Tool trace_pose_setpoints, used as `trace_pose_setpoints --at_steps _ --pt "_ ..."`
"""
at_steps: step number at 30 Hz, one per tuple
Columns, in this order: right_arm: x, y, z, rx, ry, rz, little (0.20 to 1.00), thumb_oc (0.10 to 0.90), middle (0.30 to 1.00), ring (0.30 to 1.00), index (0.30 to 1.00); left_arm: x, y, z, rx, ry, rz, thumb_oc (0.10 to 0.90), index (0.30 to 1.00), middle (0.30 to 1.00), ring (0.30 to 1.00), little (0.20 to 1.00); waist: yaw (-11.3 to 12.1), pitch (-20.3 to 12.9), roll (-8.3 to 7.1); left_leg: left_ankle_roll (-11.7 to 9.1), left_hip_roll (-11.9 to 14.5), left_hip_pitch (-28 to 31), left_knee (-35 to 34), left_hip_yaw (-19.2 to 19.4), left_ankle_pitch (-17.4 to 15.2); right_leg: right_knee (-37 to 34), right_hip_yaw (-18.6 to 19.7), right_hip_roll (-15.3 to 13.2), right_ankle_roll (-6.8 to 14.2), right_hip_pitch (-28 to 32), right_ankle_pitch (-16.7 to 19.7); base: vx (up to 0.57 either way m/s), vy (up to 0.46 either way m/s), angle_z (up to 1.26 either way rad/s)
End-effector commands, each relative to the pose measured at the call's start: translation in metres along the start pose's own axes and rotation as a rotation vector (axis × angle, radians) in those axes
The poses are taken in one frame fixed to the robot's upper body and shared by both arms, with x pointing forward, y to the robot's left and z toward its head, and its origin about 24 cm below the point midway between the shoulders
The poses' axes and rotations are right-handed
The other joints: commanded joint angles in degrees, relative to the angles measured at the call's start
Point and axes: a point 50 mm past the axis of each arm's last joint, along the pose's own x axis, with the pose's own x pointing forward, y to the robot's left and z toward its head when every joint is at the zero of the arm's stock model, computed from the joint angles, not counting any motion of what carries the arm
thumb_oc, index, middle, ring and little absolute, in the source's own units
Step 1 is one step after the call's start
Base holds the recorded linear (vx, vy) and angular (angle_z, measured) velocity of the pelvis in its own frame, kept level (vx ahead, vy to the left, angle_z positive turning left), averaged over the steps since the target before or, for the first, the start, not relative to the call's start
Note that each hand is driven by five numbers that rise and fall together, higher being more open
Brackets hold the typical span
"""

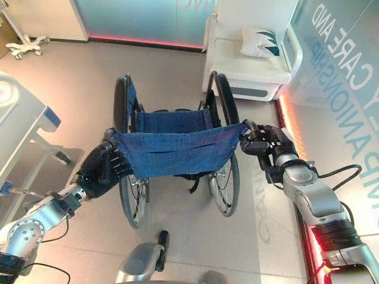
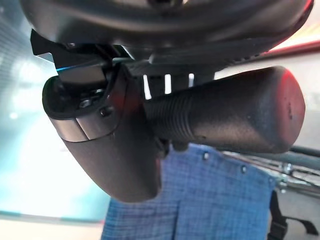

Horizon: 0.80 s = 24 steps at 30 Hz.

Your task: Push the wheelchair next to the bed

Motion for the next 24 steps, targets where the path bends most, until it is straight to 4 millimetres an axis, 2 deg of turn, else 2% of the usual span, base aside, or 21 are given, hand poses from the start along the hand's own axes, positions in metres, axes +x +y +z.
trace_pose_setpoints --at_steps 1,3,7,8,9,10,11,14,16,17,19,20,22,24 --pt "-0.007 0.021 0.036 -0.025 -0.201 0.19 0.3 0.4 0.3 0.3 0.3 -0.023 -0.02 0.125 0.176 -0.547 -0.094 0.4 0.3 0.3 0.3 0.3 0.36 -10.57 0.43 -2.28 -3.9 -1.59 -2.63 -2.01 -0.35 15.23 -0.85 8.27 -0.6 -2.49 12.47 0.25 0.132 0.29" --pt "-0.005 0.023 0.036 -0.024 -0.208 0.188 0.3 0.4 0.3 0.3 0.3 -0.025 -0.021 0.128 0.183 -0.555 -0.099 0.4 0.3 0.3 0.3 0.3 0.33 -10.46 0.57 -2.08 -4.61 -1.68 -1.71 -2.49 -1.08 13.26 -0.42 8.64 -1.39 -3.22 11.63 0.19 0.038 0.21" --pt "-0.003 0.018 0.045 -0.036 -0.235 0.167 0.3 0.4 0.3 0.3 0.3 -0.026 -0.028 0.134 0.186 -0.585 -0.114 0.4 0.3 0.3 0.3 0.3 0.04 -9.05 0.97 -4.02 -5.83 -4.79 5.07 -4.88 -2.06 -2.16 0.11 9.5 -6.48 -2.42 5.72 0.15 -0.024 0.05" --pt "-0.001 0.017 0.05 -0.041 -0.247 0.16 0.3 0.4 0.3 0.3 0.3 -0.024 -0.029 0.134 0.186 -0.594 -0.116 0.4 0.3 0.3 0.3 0.3 -0.21 -8.26 1.19 -4.91 -5.97 -5.83 7.47 -5.82 -1.48 -6.46 0.59 9.39 -7.44 -2.42 5.51 0.15 -0.022 0.12" --pt "0.002 0.016 0.055 -0.046 -0.257 0.153 0.3 0.4 0.3 0.3 0.3 -0.02 -0.031 0.133 0.179 -0.602 -0.124 0.4 0.3 0.3 0.3 0.3 -0.74 -7.39 1.41 -5.74 -6.25 -6.41 9.45 -6.75 -1.11 -10.43 1.52 8.97 -7.62 -3.01 7.38 0.24 -0.006 0.34" --pt "0.005 0.014 0.061 -0.057 -0.267 0.147 0.3 0.4 0.3 0.3 0.3 -0.016 -0.034 0.132 0.173 -0.611 -0.126 0.4 0.3 0.3 0.3 0.3 -1.69 -6.49 1.62 -6.19 -6.77 -6.04 10.7 -7.46 -2.0 -14.48 3.37 7.86 -6.78 -4.22 11.19 0.2 0.002 0.39" --pt "0.006 0.013 0.062 -0.058 -0.269 0.146 0.3 0.4 0.3 0.3 0.3 -0.016 -0.034 0.132 0.173 -0.613 -0.127 0.4 0.3 0.3 0.3 0.3 -1.89 -6.33 1.69 -6.14 -6.79 -5.78 10.73 -7.54 -2.44 -15.23 3.62 7.66 -6.51 -4.38 11.93 0.22 -0.015 0.45" --pt "0.006 0.014 0.075 -0.066 -0.303 0.143 0.3 0.4 0.3 0.3 0.3 -0.011 -0.043 0.142 0.176 -0.646 -0.136 0.4 0.3 0.3 0.3 0.3 -4.93 -4.66 1.96 -4.62 -6.21 0.81 8.2 -8.26 -10.25 -19.55 7.76 2.64 -1.79 -13.6 20.97 0.31 -0.117 0.24" --pt "0.005 0.015 0.077 -0.062 -0.308 0.141 0.3 0.4 0.3 0.3 0.3 -0.011 -0.044 0.145 0.179 -0.647 -0.138 0.4 0.3 0.3 0.3 0.3 -5.52 -4.37 2.08 -4.48 -5.46 2.68 8.09 -8.43 -12.25 -19.6 8.14 2.16 -1.14 -15.7 21.92 0.43 -0.185 0.1" --pt "0.004 0.014 0.078 -0.043 -0.312 0.137 0.3 0.4 0.3 0.3 0.3 -0.011 -0.045 0.147 0.195 -0.633 -0.15 0.4 0.3 0.3 0.3 0.3 -6.14 -4.95 1.93 -4.18 -3.98 4.65 8.82 -7.85 -13.82 -17.14 7.84 2.98 -1.41 -17.06 20.37 0.57 -0.245 0.47" --pt "0.003 0.011 0.078 -0.031 -0.311 0.132 0.3 0.4 0.3 0.3 0.3 -0.011 -0.043 0.143 0.199 -0.615 -0.16 0.4 0.3 0.3 0.3 0.3 -6.17 -5.71 1.58 -4.33 -3.69 4.45 11.25 -8.07 -13.5 -16.4 7.09 3.65 -2.07 -16.12 19.96 0.51 -0.205 0.76" --pt "0.002 0.006 0.077 -0.023 -0.301 0.116 0.3 0.4 0.3 0.3 0.3 -0.011 -0.043 0.138 0.216 -0.59 -0.173 0.4 0.3 0.3 0.3 0.3 -6.61 -6.58 1.31 -4.71 -3.08 4.34 14.86 -8.49 -12.4 -14.16 7.02 5.44 -3.28 -15.55 18.7 0.51 -0.168 0.72" --pt "0.001 0.002 0.076 -0.028 -0.289 0.109 0.3 0.4 0.3 0.3 0.3 -0.012 -0.043 0.134 0.216 -0.575 -0.182 0.4 0.3 0.3 0.3 0.3 -7.06 -7.46 1.27 -5.58 -2.19 5.06 18.35 -8.72 -10.74 -12.63 6.15 6.65 -4.56 -15.4 17.28 0.49 -0.151 0.55" --pt "0.0 -0.001 0.072 -0.055 -0.277 0.1 0.3 0.4 0.3 0.3 0.3 -0.01 -0.046 0.128 0.199 -0.557 -0.194 0.4 0.3 0.3 0.3 0.3 -7.87 -8.87 1.28 -8.15 -0.87 4.93 28.57 -8.15 -3.71 -12.02 4.48 8.79 -7.41 -14.01 15.07 0.46 -0.165 0.27"
